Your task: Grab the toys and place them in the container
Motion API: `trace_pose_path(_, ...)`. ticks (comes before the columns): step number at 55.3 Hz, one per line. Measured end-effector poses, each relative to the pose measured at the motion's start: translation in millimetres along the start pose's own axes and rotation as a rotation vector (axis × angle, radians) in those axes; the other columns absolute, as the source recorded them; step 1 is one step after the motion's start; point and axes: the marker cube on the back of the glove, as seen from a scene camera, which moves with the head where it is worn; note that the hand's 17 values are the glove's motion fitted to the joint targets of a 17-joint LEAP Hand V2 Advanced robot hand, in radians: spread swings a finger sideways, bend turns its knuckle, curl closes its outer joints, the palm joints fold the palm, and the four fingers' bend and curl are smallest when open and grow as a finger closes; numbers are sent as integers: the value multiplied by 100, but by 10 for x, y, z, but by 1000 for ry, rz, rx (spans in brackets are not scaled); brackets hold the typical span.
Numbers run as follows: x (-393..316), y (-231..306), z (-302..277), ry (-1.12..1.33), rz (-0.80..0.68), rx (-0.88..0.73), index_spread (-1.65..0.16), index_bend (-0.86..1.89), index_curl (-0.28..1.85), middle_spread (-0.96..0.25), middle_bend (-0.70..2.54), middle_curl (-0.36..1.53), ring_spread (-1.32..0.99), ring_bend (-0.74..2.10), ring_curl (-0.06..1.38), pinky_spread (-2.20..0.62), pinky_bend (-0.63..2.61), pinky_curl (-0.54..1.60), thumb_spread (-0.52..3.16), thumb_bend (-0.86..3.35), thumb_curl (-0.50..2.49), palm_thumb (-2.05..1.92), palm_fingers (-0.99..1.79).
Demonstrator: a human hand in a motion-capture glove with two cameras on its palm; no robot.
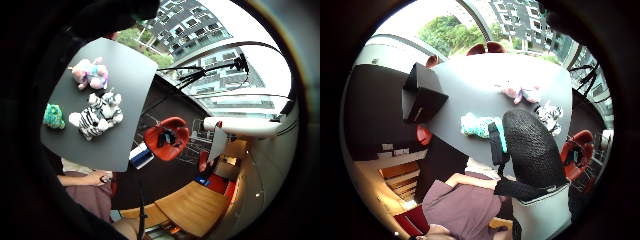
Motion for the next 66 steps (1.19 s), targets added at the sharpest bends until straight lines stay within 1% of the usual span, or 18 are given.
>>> trace_pose_path(11,235,-70,327,-6,26,-101,-21,12,23,-12,17,25,-7,34,18,3,64,30,138,0,18,-4,-3)
trace_pose_path(19,388,-193,883,-67,71,-215,-22,7,20,-10,14,26,-3,32,19,4,77,34,127,-4,20,-4,-17)
trace_pose_path(21,390,-199,1066,-78,77,-248,-22,10,20,-10,16,26,-3,34,20,4,76,33,127,-3,21,-4,-14)
trace_pose_path(26,350,-155,1540,-70,94,-352,-23,8,19,-5,9,23,1,24,18,6,91,37,117,-5,22,-6,-27)
trace_pose_path(28,329,-130,1692,-70,98,-391,-22,7,18,-6,12,23,2,24,19,6,91,37,116,-5,22,-6,-24)
trace_pose_path(33,270,-58,2044,-113,76,-476,-23,7,18,0,6,20,5,19,19,8,102,40,109,-6,23,-6,-30)
trace_pose_path(38,201,-57,2189,-193,32,-439,-23,9,17,2,3,17,7,19,20,9,110,42,106,-4,25,-3,-30)
trace_pose_path(41,140,-87,2235,-187,47,-386,-23,13,19,3,1,14,8,23,22,8,113,42,110,-1,26,1,-26)
trace_pose_path(45,46,-132,2279,-139,75,-349,-24,24,23,3,-3,10,6,45,27,5,111,42,119,6,30,15,-5)
trace_pose_path(49,-31,-175,2284,-97,72,-345,-25,40,29,1,3,7,1,60,31,-1,109,40,125,11,33,23,11)
trace_pose_path(50,-38,-189,2280,-92,69,-348,-25,41,29,1,3,7,0,62,31,-2,108,40,126,11,34,25,11)
trace_pose_path(51,-40,-205,2277,-88,67,-351,-25,47,32,0,7,7,-3,66,33,-6,107,39,128,12,34,27,20)
trace_pose_path(53,-41,-242,2273,-81,69,-353,-25,51,33,-1,11,8,-8,71,34,-10,105,38,130,14,36,30,27)
trace_pose_path(57,-82,-301,2273,-59,68,-359,-25,44,34,-6,24,12,-19,85,39,-21,109,39,128,19,42,42,51)
trace_pose_path(59,-104,-321,2257,-48,57,-376,-26,43,35,-8,25,13,-23,88,40,-25,110,39,127,20,44,45,53)
trace_pose_path(60,-110,-331,2243,-43,51,-389,-26,46,37,-11,32,15,-25,89,41,-27,110,39,122,21,46,50,63)
trace_pose_path(62,-121,-348,2203,-37,42,-419,-27,51,38,-14,35,16,-29,91,42,-29,109,39,114,21,49,54,73)
trace_pose_path(66,-142,-375,2022,-54,45,-444,-29,61,43,-19,44,19,-36,91,44,-33,107,40,100,20,55,58,84)
